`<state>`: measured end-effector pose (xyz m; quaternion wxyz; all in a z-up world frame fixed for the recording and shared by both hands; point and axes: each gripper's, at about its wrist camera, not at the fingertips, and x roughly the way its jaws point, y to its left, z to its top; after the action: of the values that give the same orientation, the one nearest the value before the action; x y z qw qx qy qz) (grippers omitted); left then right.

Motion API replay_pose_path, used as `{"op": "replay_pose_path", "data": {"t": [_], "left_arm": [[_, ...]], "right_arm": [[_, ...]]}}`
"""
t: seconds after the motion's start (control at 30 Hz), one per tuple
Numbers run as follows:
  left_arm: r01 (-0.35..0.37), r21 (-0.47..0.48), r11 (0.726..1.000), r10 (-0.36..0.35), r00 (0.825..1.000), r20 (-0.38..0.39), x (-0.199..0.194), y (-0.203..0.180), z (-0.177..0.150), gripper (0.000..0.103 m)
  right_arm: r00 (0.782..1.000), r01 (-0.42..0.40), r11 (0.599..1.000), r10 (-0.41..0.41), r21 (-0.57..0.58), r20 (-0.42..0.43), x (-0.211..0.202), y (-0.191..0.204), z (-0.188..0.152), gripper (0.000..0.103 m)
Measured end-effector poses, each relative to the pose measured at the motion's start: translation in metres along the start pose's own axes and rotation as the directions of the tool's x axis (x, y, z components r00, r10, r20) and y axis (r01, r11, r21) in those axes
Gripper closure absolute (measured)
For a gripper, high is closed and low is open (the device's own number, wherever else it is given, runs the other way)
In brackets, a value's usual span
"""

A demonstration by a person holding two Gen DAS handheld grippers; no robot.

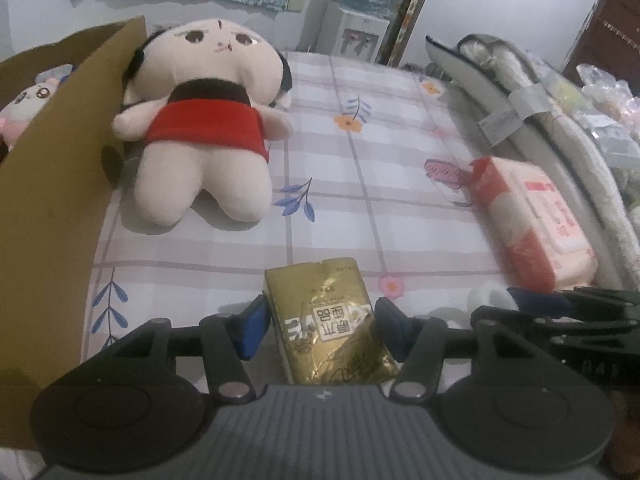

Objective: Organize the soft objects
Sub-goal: 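Carry the tissue pack with the left tool while the right tool carries the tape roll to the box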

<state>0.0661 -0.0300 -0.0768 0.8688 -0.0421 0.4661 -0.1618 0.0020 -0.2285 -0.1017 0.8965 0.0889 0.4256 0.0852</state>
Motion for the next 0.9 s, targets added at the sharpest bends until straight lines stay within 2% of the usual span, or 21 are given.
{"op": "replay_pose_path", "data": {"t": [0.23, 0.47, 0.63, 0.9], "left_arm": [[0.032, -0.026, 0.999, -0.029, 0.995, 0.100, -0.045, 0.003, -0.001, 0.044], [0.056, -0.070, 0.996, -0.039, 0.973, 0.229, -0.100, 0.020, 0.002, 0.044], [0.050, -0.120, 0.992, -0.011, 0.953, 0.302, -0.134, 0.043, 0.002, 0.044], [-0.004, -0.212, 0.977, 0.084, 0.925, 0.370, -0.174, 0.097, 0.011, 0.044]], "right_arm": [[0.998, -0.040, 0.999, 0.039, 0.021, 0.056, -0.029, 0.006, 0.006, 0.056], [0.989, -0.099, 0.995, 0.099, -0.007, 0.113, -0.056, 0.032, 0.021, 0.056], [0.975, -0.159, 0.986, 0.165, -0.049, 0.146, -0.067, 0.062, 0.039, 0.056], [0.948, -0.268, 0.956, 0.284, -0.123, 0.145, -0.063, 0.118, 0.076, 0.056]]}}
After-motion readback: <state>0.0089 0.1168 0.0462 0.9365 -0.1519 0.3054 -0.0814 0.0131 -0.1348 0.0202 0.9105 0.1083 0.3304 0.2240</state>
